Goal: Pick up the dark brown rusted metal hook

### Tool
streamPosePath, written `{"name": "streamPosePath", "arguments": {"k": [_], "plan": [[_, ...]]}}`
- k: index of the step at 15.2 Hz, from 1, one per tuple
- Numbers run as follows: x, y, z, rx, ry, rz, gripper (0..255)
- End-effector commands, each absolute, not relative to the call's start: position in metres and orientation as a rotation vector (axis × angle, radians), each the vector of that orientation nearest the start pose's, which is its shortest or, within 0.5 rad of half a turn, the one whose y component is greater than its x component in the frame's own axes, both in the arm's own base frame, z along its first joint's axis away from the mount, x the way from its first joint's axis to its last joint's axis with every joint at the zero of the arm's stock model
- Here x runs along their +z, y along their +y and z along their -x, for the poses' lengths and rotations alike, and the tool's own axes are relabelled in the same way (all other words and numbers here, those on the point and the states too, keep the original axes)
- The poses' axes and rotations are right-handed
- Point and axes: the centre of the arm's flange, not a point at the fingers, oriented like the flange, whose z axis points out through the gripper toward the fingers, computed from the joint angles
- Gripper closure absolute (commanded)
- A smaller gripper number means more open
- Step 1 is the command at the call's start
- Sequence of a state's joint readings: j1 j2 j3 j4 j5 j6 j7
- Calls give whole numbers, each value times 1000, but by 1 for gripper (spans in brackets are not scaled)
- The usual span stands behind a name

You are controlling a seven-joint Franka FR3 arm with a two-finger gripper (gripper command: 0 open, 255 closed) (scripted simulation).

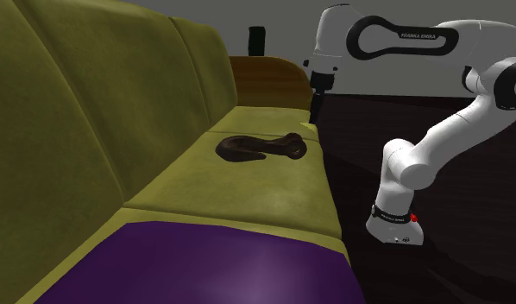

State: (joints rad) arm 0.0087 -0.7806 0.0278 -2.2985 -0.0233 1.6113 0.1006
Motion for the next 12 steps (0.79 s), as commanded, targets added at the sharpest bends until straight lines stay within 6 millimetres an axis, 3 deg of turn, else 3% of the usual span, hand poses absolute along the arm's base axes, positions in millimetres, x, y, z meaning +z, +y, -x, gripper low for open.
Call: {"name": "streamPosePath", "arguments": {"k": [1,12], "plan": [[620,12,-313,-152,113,3173,0],[601,93,-430,-120,147,3133,0]]}}
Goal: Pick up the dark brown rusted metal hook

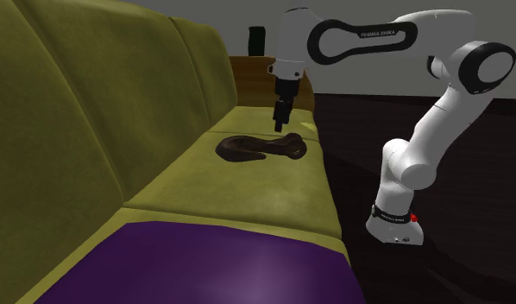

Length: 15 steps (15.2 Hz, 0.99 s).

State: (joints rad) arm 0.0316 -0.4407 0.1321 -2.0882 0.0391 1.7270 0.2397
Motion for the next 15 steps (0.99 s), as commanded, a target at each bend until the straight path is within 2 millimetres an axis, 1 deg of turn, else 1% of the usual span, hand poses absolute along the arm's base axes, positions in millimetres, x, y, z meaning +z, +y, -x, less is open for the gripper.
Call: {"name": "streamPosePath", "arguments": {"k": [1,3,4,11,13,14,15], "plan": [[600,100,-441,-117,150,3130,0],[596,115,-463,-112,155,3123,0],[595,119,-469,-110,157,3121,0],[558,119,-469,-110,157,3121,0],[555,119,-469,-110,157,3121,0],[556,119,-468,-110,157,3120,255],[557,119,-468,-110,157,3121,255]]}}
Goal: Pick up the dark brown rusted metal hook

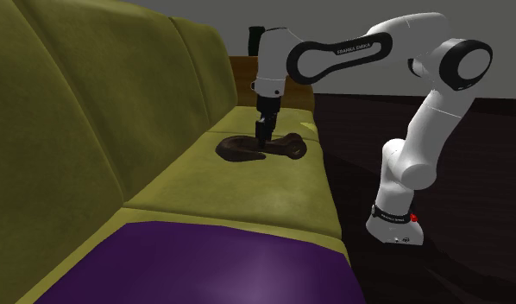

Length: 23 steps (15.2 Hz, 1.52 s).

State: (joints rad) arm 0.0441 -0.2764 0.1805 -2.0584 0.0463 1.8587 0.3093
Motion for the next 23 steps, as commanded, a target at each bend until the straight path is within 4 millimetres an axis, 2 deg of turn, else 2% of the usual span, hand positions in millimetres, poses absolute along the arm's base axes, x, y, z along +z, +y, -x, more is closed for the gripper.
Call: {"name": "streamPosePath", "arguments": {"k": [1,8,23], "plan": [[556,119,-468,-110,157,3121,255],[555,119,-469,-110,157,3121,255],[635,119,-469,-110,157,3121,255]]}}
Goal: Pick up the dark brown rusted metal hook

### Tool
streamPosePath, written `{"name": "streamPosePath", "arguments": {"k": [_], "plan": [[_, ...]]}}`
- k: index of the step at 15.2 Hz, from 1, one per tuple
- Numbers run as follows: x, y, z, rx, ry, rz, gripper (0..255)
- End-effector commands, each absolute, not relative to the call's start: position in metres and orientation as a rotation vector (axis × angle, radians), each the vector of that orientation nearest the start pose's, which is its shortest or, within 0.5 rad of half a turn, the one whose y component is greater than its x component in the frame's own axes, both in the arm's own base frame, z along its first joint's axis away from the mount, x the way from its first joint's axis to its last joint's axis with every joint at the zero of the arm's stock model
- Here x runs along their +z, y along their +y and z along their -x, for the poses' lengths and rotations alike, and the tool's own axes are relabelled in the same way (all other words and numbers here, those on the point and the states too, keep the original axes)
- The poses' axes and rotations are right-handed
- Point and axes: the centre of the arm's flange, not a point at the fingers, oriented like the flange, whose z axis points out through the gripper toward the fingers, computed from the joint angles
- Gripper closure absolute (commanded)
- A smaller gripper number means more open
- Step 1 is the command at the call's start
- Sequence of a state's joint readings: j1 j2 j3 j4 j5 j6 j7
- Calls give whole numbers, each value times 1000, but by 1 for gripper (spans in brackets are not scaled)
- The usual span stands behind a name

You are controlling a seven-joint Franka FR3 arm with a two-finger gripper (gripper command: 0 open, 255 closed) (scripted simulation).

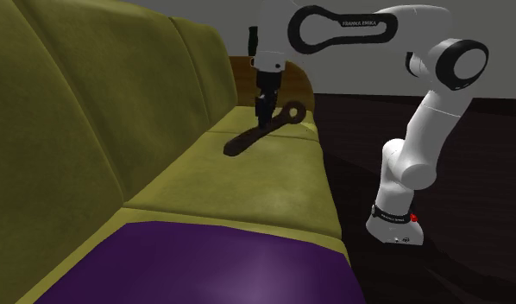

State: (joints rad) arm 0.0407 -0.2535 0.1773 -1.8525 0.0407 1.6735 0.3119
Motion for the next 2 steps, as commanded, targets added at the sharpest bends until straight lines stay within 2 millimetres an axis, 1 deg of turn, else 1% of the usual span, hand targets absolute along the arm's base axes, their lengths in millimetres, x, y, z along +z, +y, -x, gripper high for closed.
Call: {"name": "streamPosePath", "arguments": {"k": [1,2], "plan": [[635,119,-469,-110,157,3121,255],[635,119,-469,-110,157,3121,255]]}}
